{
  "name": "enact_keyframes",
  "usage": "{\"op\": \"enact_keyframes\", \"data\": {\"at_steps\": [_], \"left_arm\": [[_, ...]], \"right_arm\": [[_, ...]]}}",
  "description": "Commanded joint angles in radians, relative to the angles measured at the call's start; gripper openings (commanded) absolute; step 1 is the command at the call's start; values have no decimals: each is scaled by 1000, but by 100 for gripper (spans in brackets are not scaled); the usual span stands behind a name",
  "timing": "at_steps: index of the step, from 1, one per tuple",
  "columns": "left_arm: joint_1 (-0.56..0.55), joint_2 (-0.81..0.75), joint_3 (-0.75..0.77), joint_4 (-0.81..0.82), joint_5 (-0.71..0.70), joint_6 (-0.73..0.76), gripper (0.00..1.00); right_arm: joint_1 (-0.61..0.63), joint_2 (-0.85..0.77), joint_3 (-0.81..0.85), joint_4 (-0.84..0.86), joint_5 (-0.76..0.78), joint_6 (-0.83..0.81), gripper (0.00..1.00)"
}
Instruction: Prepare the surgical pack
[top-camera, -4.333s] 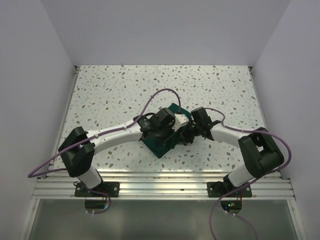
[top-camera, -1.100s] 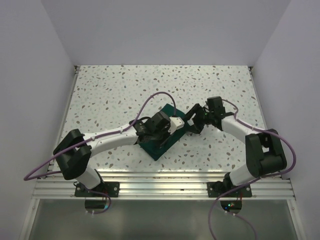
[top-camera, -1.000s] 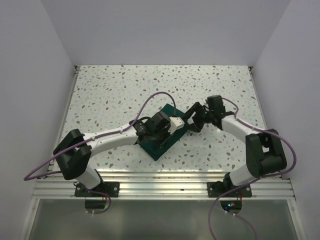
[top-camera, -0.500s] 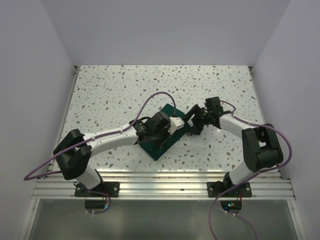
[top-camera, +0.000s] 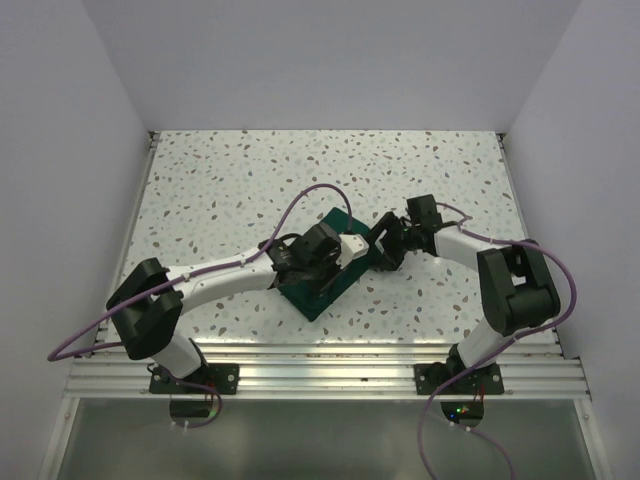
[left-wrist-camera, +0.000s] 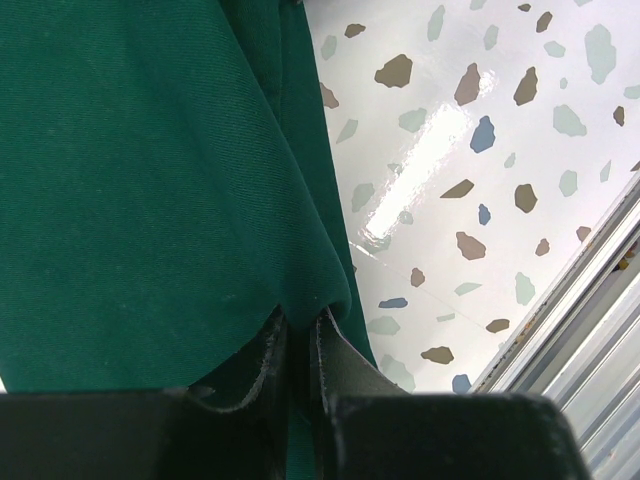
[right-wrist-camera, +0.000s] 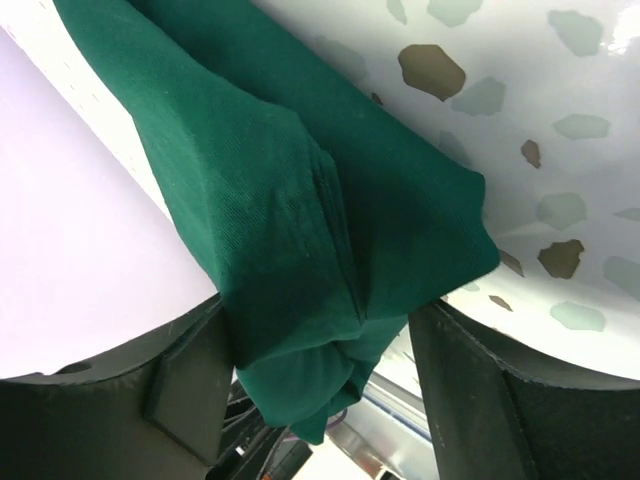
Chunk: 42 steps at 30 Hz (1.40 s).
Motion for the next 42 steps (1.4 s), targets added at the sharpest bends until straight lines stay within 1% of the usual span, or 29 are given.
{"op": "enact_keyframes", "data": {"at_steps": [1, 5, 6, 9, 17, 21, 26, 27, 28, 29, 30, 31, 32, 33, 34, 35, 36, 37, 40, 42], "left_arm": [[-10, -13, 8, 0, 23, 13, 0], [-10, -13, 3, 2, 15, 12, 0], [-10, -12, 0, -1, 12, 12, 0], [-10, -13, -4, -7, -9, 9, 0], [-10, -18, -49, -17, -42, -23, 0], [-10, -9, -55, -30, -88, -33, 1], [-10, -1, -64, -46, -129, -43, 2], [-10, -1, -67, -47, -132, -51, 3], [-10, 3, -73, -49, -138, -54, 6], [-10, 10, -76, -56, -148, -62, 14], [-10, 10, -79, -56, -145, -65, 18], [-10, 5, -82, -56, -137, -63, 21], [-10, -6, -90, -53, -129, -65, 28], [-10, -19, -95, -50, -119, -65, 31], [-10, -56, -99, -38, -103, -57, 33], [-10, -78, -105, -40, -85, -57, 98], [-10, -98, -105, -38, -74, -51, 100], [-10, -134, -99, -38, -54, -45, 100], [-10, -180, -76, -27, -46, -42, 100], [-10, -171, -52, -9, -4, -43, 100]], "right_arm": [[12, 9, 32, 58, 14, 19, 68], [10, 13, 53, 55, 14, 21, 62], [12, 12, 55, 49, 19, 21, 58], [10, 2, 50, 37, 23, 15, 51], [-20, -37, 14, 4, 19, -20, 27], [-26, -59, 6, -39, 25, -57, 27], [-26, -68, -34, -39, 29, -63, 27], [-26, -71, -46, -43, 33, -63, 20], [-28, -77, -54, -40, 33, -62, 17], [-26, -79, -57, -39, 31, -62, 17], [-26, -82, -60, -45, 33, -65, 16], [-28, -84, -66, -46, 33, -71, 17], [-28, -87, -66, -51, 33, -86, 17], [-28, -88, -60, -60, 25, -94, 18], [-28, -85, -56, -68, 20, -100, 22], [-26, -91, -54, -78, 17, -114, 24], [-28, -96, -49, -98, 17, -122, 26], [-28, -100, -46, -106, 14, -129, 29], [-28, -120, -42, -143, 3, -146, 40], [-28, -134, -40, -166, -4, -158, 42]]}}
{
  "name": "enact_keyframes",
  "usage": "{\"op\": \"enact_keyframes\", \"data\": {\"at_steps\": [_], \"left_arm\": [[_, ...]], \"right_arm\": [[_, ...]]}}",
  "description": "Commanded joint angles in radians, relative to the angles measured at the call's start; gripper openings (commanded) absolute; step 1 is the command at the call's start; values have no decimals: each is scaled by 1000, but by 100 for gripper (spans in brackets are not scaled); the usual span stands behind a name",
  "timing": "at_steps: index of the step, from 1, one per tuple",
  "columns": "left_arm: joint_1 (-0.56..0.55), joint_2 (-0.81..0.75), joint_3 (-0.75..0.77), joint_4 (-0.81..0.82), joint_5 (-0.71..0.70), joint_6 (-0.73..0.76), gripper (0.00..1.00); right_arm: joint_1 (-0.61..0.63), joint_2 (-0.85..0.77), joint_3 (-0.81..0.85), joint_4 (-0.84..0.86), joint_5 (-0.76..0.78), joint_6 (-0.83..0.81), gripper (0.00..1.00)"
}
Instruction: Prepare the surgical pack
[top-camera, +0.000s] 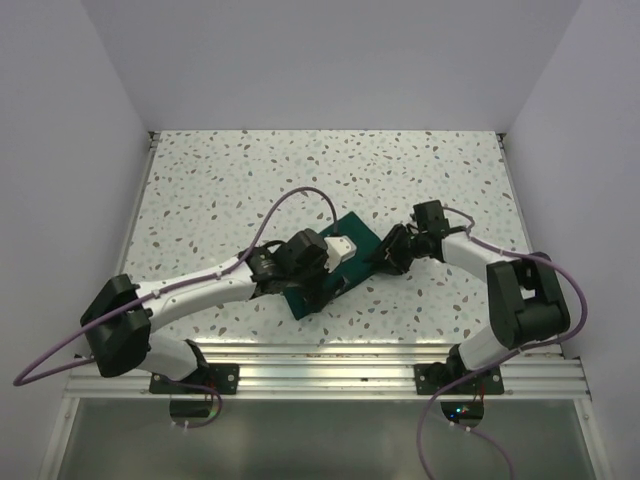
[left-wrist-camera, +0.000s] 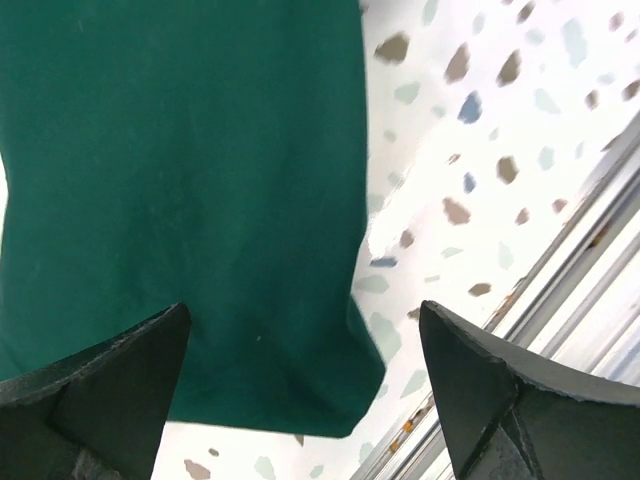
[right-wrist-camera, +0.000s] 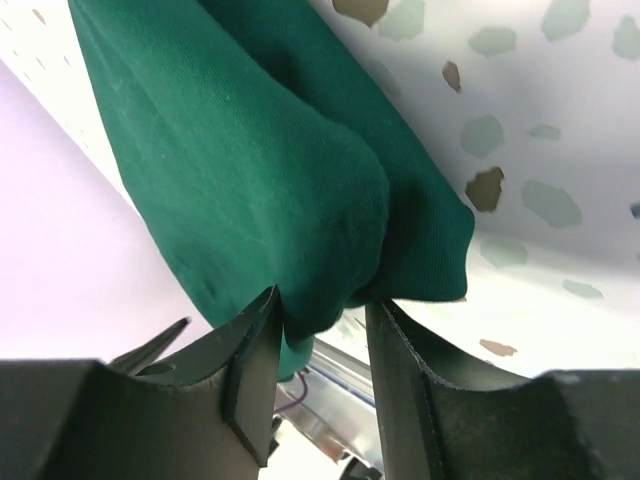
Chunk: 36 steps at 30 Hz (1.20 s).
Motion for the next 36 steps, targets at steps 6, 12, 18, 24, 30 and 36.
{"op": "enact_keyframes", "data": {"at_steps": [6, 12, 18, 24, 30, 36], "left_arm": [[4, 76, 162, 61, 130, -16, 100], [25, 180, 183, 91, 257, -6, 92], [43, 216, 104, 124, 305, -30, 49], [47, 219, 18, 148, 337, -55, 37], [76, 239, -20, 157, 323, -78, 37], [109, 243, -14, 122, 285, -81, 40]], "right_arm": [[-6, -95, 63, -157, -30, -58, 43], [-6, -98, 192, -277, -11, -118, 42], [-6, -18, 260, -191, -78, -130, 22], [-3, 76, 156, -115, -140, -146, 0], [-5, 106, 28, -41, -117, -218, 0], [-5, 109, 17, -47, -118, -244, 0]]}}
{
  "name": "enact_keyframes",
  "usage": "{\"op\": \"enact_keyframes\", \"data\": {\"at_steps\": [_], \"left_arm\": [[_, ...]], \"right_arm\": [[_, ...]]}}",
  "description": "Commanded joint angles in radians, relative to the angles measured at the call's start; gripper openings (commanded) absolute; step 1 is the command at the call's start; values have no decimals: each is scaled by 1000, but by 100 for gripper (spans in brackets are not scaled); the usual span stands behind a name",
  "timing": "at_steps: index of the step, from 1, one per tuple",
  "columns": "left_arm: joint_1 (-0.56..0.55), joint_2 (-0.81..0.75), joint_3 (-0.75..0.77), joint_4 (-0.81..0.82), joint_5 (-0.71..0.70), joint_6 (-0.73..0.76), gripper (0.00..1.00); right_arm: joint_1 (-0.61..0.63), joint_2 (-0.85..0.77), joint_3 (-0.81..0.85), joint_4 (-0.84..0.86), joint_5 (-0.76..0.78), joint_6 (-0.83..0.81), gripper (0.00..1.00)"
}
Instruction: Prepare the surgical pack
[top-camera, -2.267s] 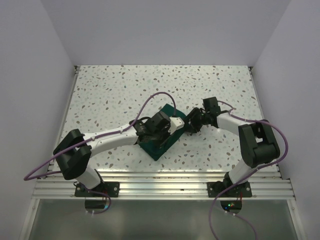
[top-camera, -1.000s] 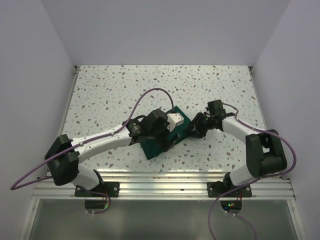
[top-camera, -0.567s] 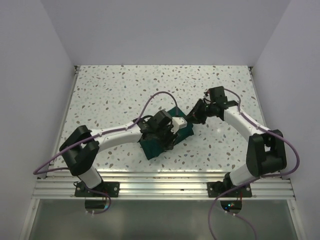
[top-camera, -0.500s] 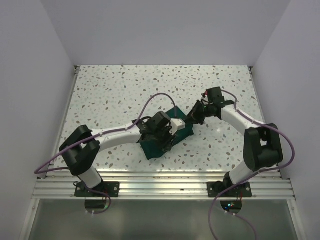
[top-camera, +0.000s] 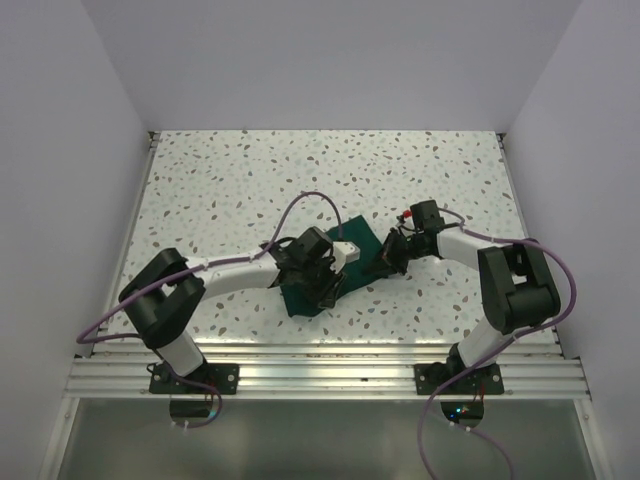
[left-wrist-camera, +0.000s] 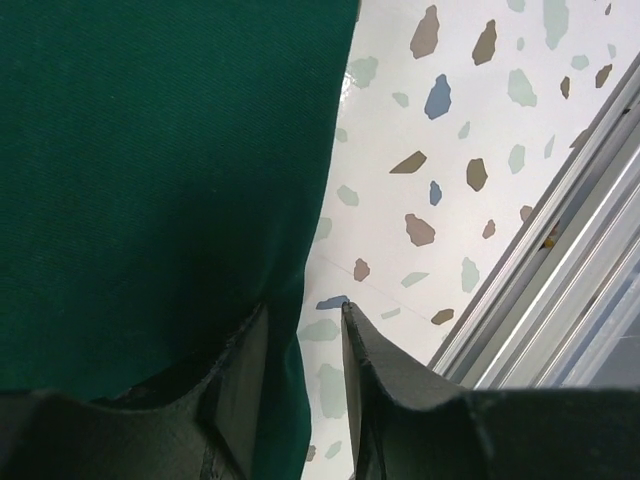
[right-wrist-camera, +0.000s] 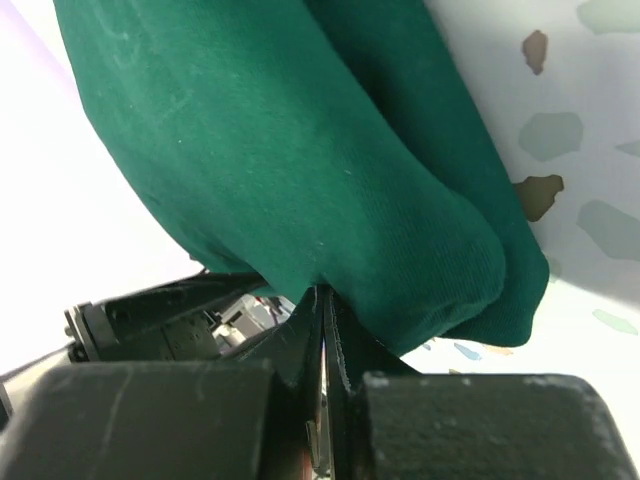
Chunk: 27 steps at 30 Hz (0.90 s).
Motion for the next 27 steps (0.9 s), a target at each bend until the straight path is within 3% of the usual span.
{"op": "enact_keyframes", "data": {"at_steps": [1, 7, 17, 27], "left_arm": [[27, 11, -8, -21, -36, -7, 40], [76, 40, -5, -26, -50, 2, 43], [107, 119, 87, -32, -3, 31, 45], [147, 160, 102, -12, 39, 36, 47]], "right_arm": [[0, 3, 1, -48, 61, -76, 0], [0, -26, 59, -152, 104, -149, 0], [1, -28, 29, -129, 40, -174, 0], [0, -69, 62, -234, 13, -258, 0]]}}
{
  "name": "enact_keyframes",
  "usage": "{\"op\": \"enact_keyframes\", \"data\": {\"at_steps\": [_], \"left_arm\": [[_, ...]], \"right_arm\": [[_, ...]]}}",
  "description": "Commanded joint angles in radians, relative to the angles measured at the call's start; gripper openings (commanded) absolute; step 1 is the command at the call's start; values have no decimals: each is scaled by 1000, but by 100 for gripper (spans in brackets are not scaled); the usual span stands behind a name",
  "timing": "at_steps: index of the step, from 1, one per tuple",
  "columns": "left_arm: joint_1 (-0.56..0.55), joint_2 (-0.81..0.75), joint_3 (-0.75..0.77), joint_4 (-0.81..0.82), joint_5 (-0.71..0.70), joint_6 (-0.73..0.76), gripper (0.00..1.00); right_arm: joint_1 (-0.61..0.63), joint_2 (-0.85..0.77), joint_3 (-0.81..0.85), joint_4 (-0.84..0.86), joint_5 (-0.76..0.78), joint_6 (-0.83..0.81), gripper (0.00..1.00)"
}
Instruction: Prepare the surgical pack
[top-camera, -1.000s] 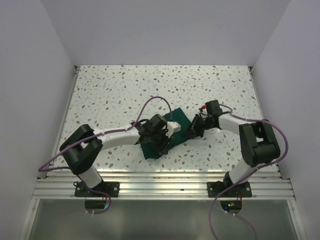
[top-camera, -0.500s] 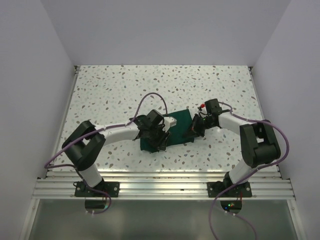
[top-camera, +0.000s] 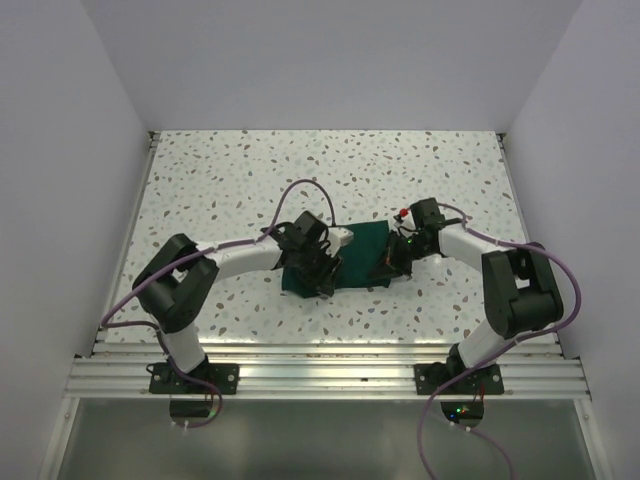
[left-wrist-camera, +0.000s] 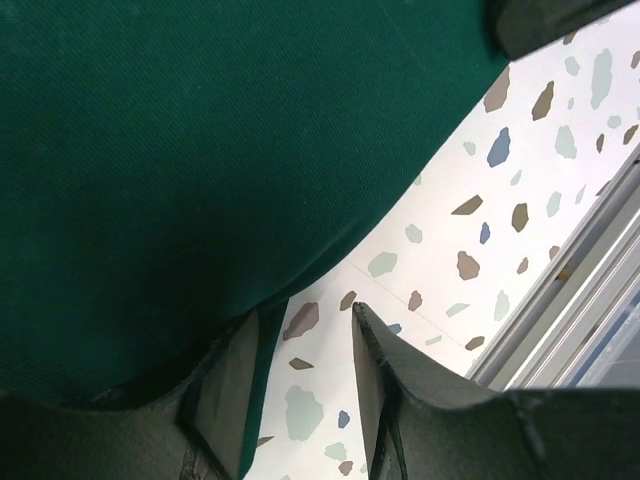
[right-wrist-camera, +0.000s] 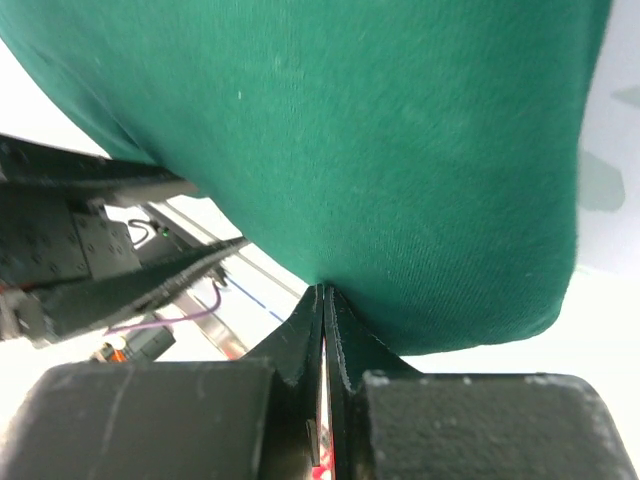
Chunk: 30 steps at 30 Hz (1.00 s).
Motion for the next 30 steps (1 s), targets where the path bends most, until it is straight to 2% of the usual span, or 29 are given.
{"op": "enact_keyframes", "data": {"at_steps": [1, 6, 13, 17, 22, 30], "left_arm": [[38, 53, 19, 27, -21, 32, 47], [42, 72, 55, 23, -11, 33, 48], [58, 104, 89, 23, 10, 25, 48], [91, 127, 100, 41, 41, -2, 50], [137, 154, 128, 39, 33, -22, 52], [243, 259, 298, -22, -10, -8, 60]], "right_arm": [[-1, -41, 22, -92, -2, -75, 0], [0, -32, 33, -138, 29, -116, 0], [0, 9, 25, -59, 133, -70, 0], [0, 69, 94, -31, 193, -56, 0], [0, 195, 201, -29, 192, -59, 0], [0, 334, 395, -56, 161, -37, 0]]}}
